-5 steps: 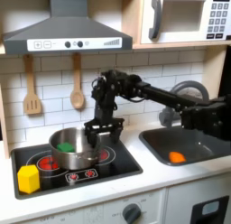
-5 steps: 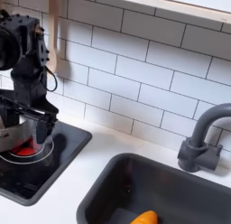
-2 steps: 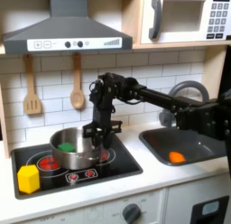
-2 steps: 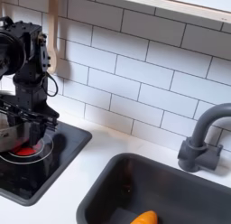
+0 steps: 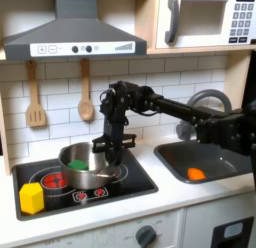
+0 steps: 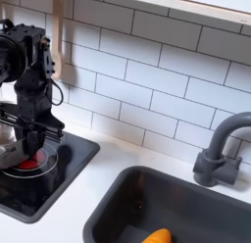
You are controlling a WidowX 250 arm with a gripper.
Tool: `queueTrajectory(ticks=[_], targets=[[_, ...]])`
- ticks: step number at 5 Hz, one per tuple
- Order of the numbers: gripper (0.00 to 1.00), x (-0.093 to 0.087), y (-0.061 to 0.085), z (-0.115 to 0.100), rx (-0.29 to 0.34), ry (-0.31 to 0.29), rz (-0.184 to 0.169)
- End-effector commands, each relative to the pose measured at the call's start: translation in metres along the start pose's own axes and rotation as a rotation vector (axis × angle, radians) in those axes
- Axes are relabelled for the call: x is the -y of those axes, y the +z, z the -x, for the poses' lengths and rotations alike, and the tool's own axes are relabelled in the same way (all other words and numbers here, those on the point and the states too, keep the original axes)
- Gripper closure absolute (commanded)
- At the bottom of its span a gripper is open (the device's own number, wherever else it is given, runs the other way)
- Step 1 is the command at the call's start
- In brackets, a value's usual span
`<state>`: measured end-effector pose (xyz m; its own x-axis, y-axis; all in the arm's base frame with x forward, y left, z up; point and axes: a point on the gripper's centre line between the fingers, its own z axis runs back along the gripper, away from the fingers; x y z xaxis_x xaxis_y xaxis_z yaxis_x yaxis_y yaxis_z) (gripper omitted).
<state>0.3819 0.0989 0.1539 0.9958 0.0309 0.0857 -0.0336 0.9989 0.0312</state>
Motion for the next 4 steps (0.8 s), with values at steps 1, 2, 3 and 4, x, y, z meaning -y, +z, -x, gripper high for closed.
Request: queueTrajectory(ticks=[1,2,3,4], targets=[[1.00,0.014,0.001,0.004,0.002,-0.031,0.017],[1.00,0.023,0.001,0.008,-0.002,-0.054,0.021],[1.00,0.031,0.002,0.012,-0.003,-0.073,0.028],[1.00,0.038,0.001,0.016,-0.007,-0.089,0.031]])
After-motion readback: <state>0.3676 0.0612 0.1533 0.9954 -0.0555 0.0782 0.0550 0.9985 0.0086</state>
